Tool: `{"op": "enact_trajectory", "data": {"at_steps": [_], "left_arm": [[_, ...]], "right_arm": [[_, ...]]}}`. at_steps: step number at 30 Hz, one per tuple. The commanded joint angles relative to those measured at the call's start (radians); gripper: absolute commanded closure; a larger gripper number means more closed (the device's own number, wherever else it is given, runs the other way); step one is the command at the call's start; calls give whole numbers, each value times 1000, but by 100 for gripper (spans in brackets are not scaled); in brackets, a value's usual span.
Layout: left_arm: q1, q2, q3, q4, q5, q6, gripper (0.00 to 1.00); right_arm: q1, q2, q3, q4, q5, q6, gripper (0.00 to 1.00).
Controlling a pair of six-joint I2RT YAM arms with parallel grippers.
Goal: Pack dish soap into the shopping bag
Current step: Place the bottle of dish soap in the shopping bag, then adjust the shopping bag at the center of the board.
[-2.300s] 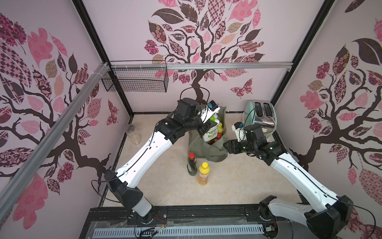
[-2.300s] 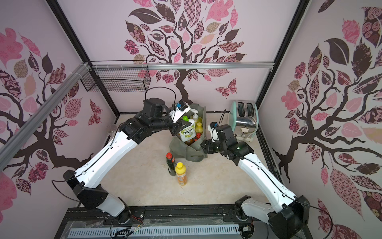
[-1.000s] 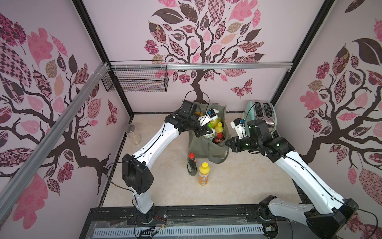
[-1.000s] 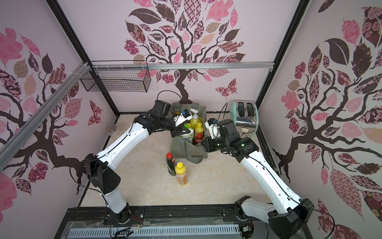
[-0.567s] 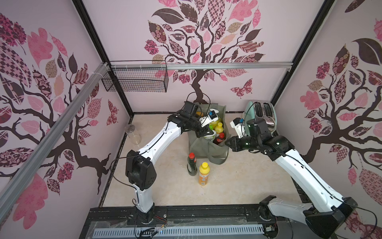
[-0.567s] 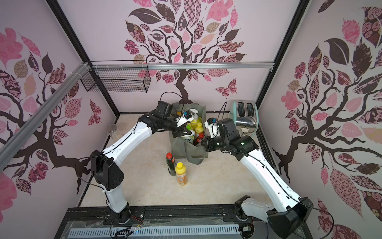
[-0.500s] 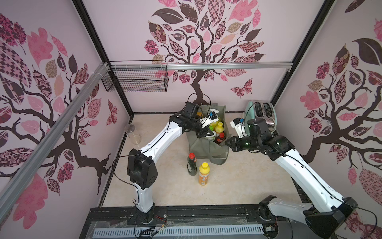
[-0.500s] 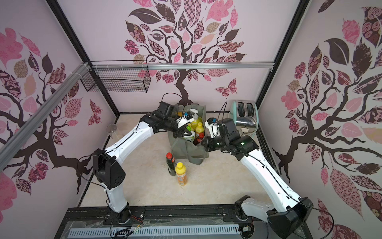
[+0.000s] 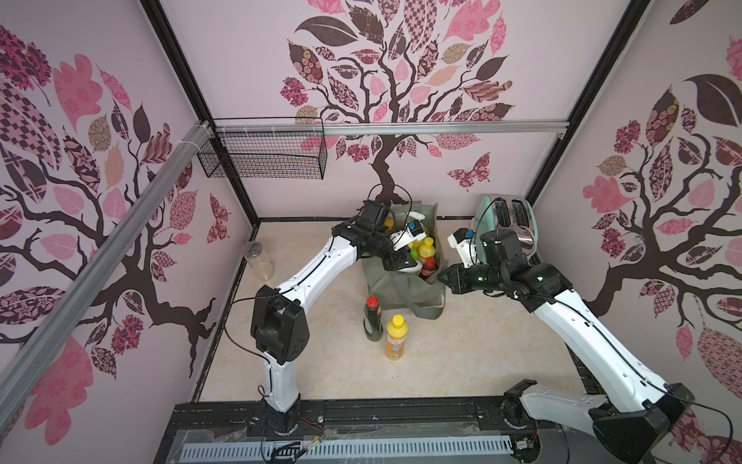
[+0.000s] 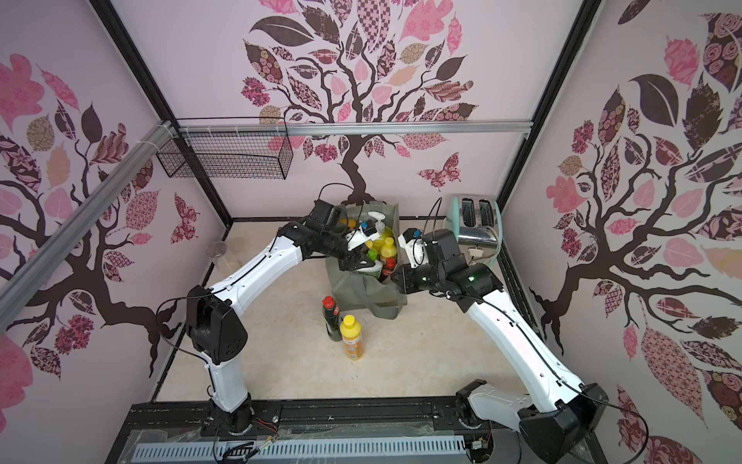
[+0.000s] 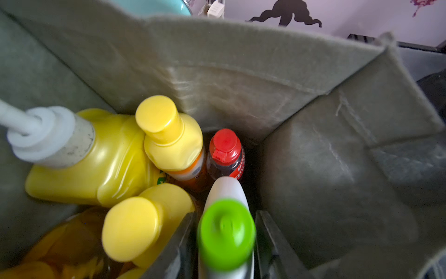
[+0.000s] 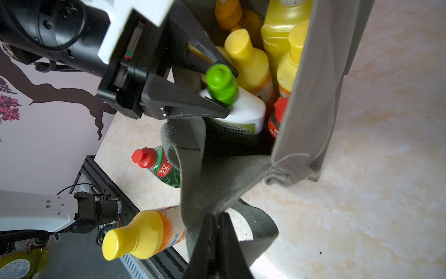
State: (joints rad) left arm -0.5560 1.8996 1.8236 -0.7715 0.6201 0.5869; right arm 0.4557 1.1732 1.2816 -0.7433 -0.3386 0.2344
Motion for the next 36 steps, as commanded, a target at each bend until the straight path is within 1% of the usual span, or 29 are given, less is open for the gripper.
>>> {"op": "enact_trajectory", "data": {"at_steps": [1, 3, 6, 8, 9, 11, 13, 16, 19, 21, 22, 24, 25, 27, 29, 31, 33, 34, 36], "left_arm": [[0, 8, 6, -1, 22, -4, 44], [1, -7, 7, 3, 24, -10, 34], [0, -31, 6, 12, 28, -28, 26], [2, -52, 6, 29, 22, -63, 25], [2, -65, 9, 47, 1, -104, 25], [5, -88, 25, 60, -64, -186, 26], [10, -125, 41, 59, -125, -271, 26], [10, -219, 16, 86, -249, -426, 26], [9, -328, -62, 133, -423, -607, 26], [10, -396, -135, 167, -488, -708, 25], [10, -416, -164, 182, -516, -742, 25], [9, -438, -195, 158, -612, -801, 24], [6, -449, -207, 148, -636, -821, 24], [7, -490, -265, 179, -630, -863, 23], [5, -554, -375, 266, -648, -919, 22], [5, -595, -465, 337, -673, -968, 21], [5, -601, -489, 331, -698, -1005, 21], [4, -594, -478, 303, -699, -1020, 20], [4, -587, -463, 266, -713, -1073, 20]], "right_arm": [[-9, -29, -4, 69, -46, -19, 100], [-12, -32, -19, 77, -51, -18, 100], [-21, -35, -35, 86, -54, -19, 100], [-25, -38, -50, 97, -60, -14, 100], [-25, -38, -56, 102, -62, -14, 100], [-25, -38, -64, 102, -62, -13, 99], [-25, -43, -80, 98, -57, -14, 94], [-25, -66, -130, 101, -25, -9, 82], [-25, -86, -198, 127, -17, 14, 62], [-25, -92, -246, 157, -21, 34, 51], [-25, -93, -264, 167, -23, 40, 48], [-24, -97, -286, 186, -29, 51, 39], [-23, -103, -279, 184, -28, 54, 36], [-23, -133, -243, 180, -18, 62, 27], [-23, -186, -215, 214, 34, 65, 12], [-24, -203, -190, 244, 82, 58, 1], [-30, -158, -134, 224, 84, 37, 0], [-33, -125, -95, 197, 79, 22, 0], [-35, -79, -30, 150, 109, 18, 0]]}}
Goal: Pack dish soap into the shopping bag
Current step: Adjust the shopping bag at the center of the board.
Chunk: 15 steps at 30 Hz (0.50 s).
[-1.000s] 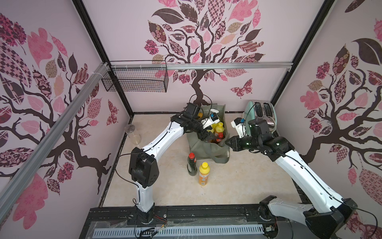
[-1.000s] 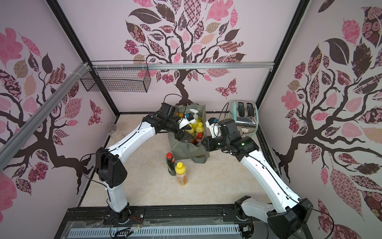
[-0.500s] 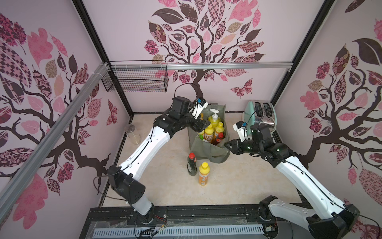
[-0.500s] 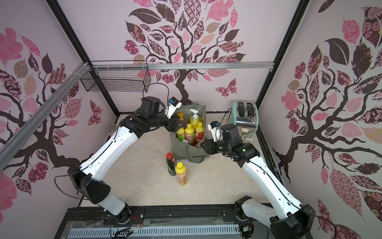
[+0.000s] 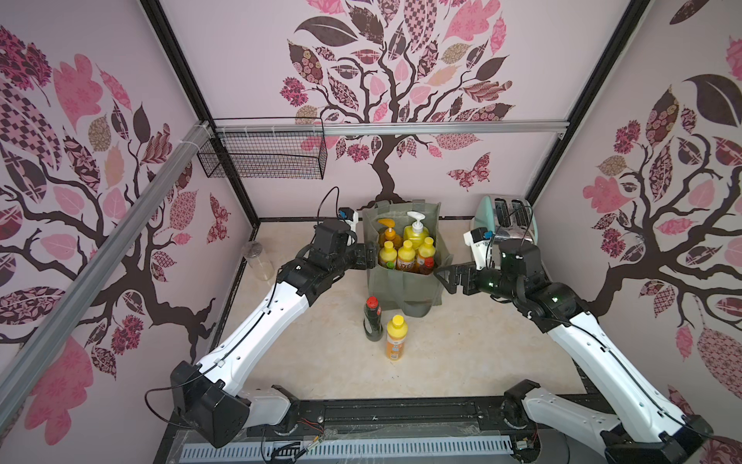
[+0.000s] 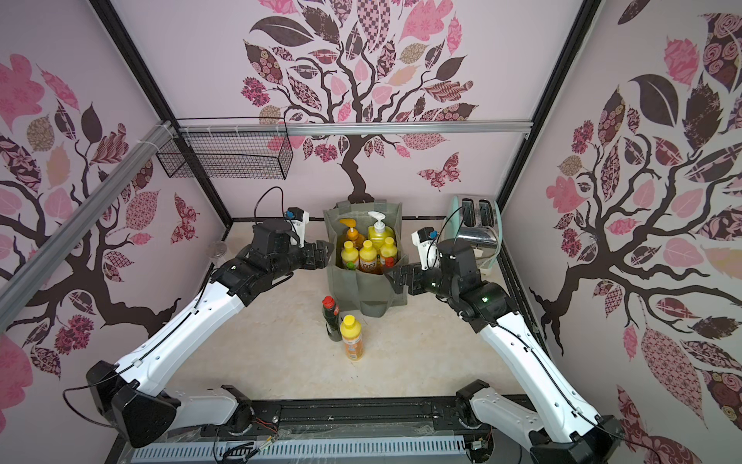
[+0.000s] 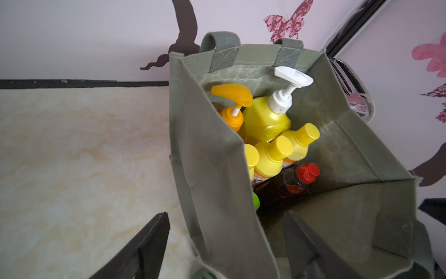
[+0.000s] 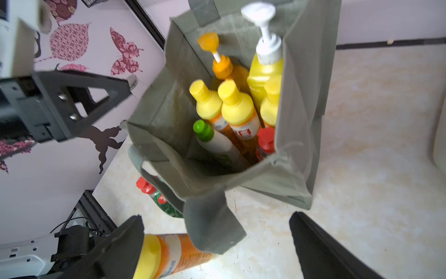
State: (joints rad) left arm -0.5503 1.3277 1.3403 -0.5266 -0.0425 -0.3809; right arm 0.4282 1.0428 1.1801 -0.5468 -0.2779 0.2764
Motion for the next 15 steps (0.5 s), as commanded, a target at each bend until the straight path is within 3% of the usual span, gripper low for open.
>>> {"op": "enact_trajectory", "data": {"at_steps": [1, 5, 10, 15], "left_arm": [[-3, -11, 31, 4, -42, -144, 21], [-16, 27, 175, -181, -43, -260, 21], [-44, 113, 430, -436, -27, -300, 21], [-95, 188, 534, -611, -38, -293, 20]], "right_arm": [[-10, 72, 113, -70, 69, -13, 0], [-14, 127, 262, -146, 72, 54, 0], [-16, 243, 442, -352, 39, 85, 0], [-16, 226, 395, -427, 11, 129, 1]]}}
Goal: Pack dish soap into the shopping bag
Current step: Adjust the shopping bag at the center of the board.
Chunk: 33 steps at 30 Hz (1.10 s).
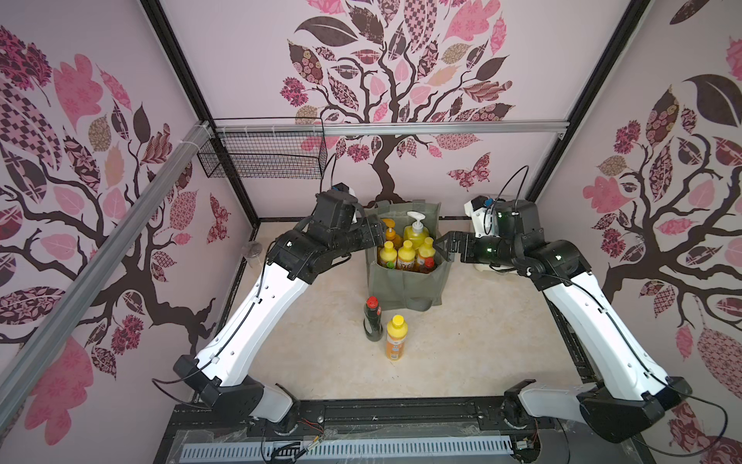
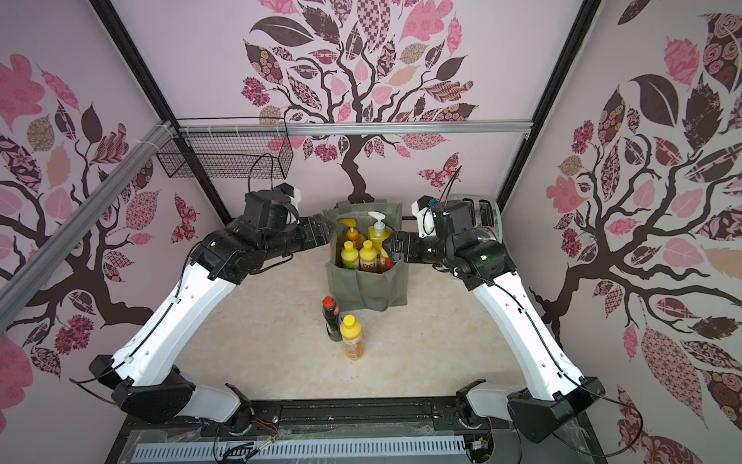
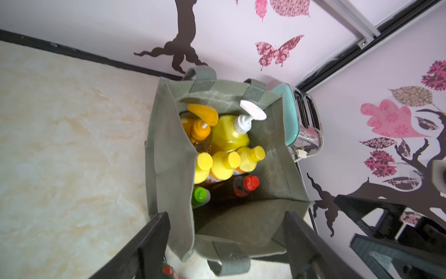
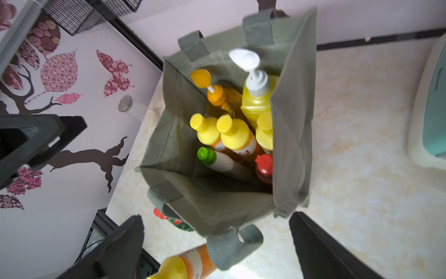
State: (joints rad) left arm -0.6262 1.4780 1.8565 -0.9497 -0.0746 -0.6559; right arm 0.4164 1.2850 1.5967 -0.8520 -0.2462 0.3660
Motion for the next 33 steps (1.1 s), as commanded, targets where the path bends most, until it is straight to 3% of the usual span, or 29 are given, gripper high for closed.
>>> {"op": "enact_trajectory", "data": {"at_steps": [1, 8, 16, 24, 33], "left_arm": [[-28, 35, -2, -198, -13, -18, 20], [-31, -20, -179, -166, 8, -45, 22], [-20, 16, -214, -131, 84, -11, 22], [-31, -37, -358, -98, 125, 17, 23], [-40, -77, -433, -90, 114, 22, 24]], "right_arm": [[-4, -28, -52, -127, -22, 45, 2], [-3, -63, -197, -125, -17, 61, 4], [1, -38, -199, -119, -25, 79, 6], [2, 92, 42, -133, -39, 73, 4], [2, 107, -100, -116, -24, 42, 4]]}}
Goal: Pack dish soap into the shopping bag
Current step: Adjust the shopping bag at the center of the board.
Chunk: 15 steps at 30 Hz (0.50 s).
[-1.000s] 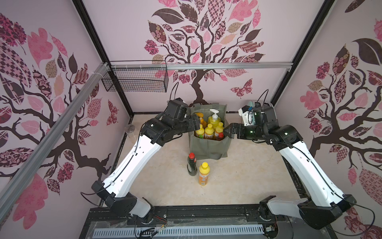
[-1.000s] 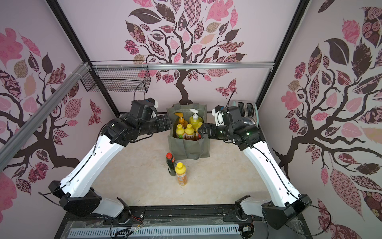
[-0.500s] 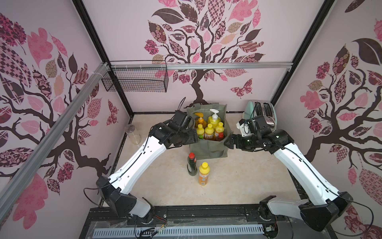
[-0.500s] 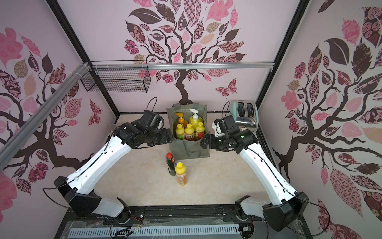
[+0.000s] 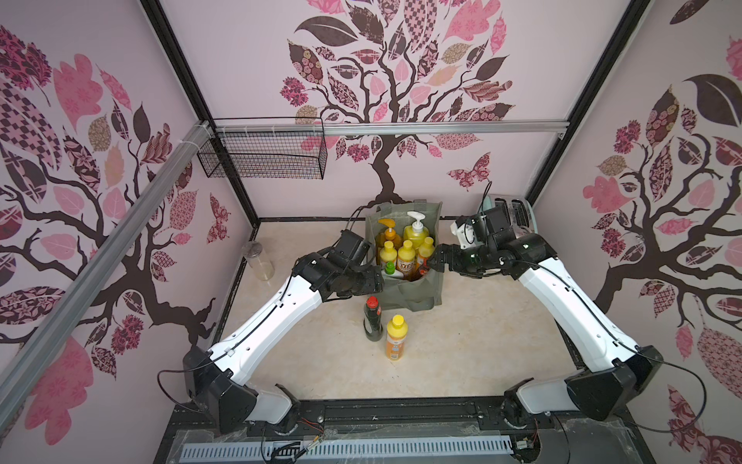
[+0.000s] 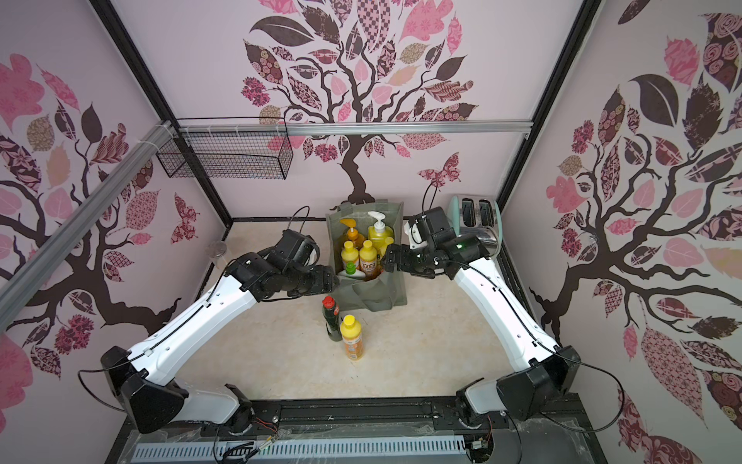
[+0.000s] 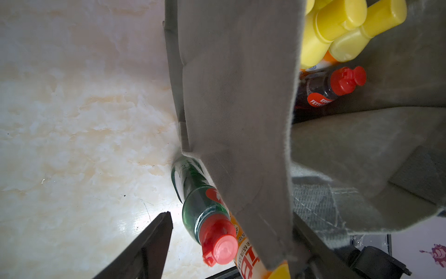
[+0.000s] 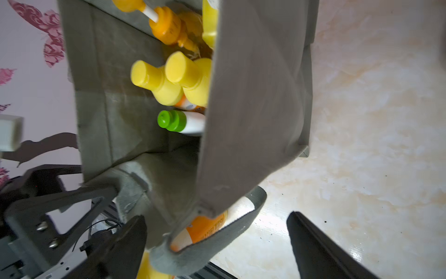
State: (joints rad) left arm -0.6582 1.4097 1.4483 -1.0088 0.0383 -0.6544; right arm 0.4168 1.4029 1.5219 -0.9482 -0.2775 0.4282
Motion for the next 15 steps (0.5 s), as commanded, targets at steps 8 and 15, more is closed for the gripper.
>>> {"op": "enact_trajectory", "data": {"at_steps": [8, 15], "left_arm": [[-9, 27, -25, -15, 39, 32, 24], [-16, 39, -40, -26, 58, 58, 31]], "right_arm": [[6, -3, 40, -129, 22, -88, 10], [8, 137, 538, -315, 36, -140, 19]]}}
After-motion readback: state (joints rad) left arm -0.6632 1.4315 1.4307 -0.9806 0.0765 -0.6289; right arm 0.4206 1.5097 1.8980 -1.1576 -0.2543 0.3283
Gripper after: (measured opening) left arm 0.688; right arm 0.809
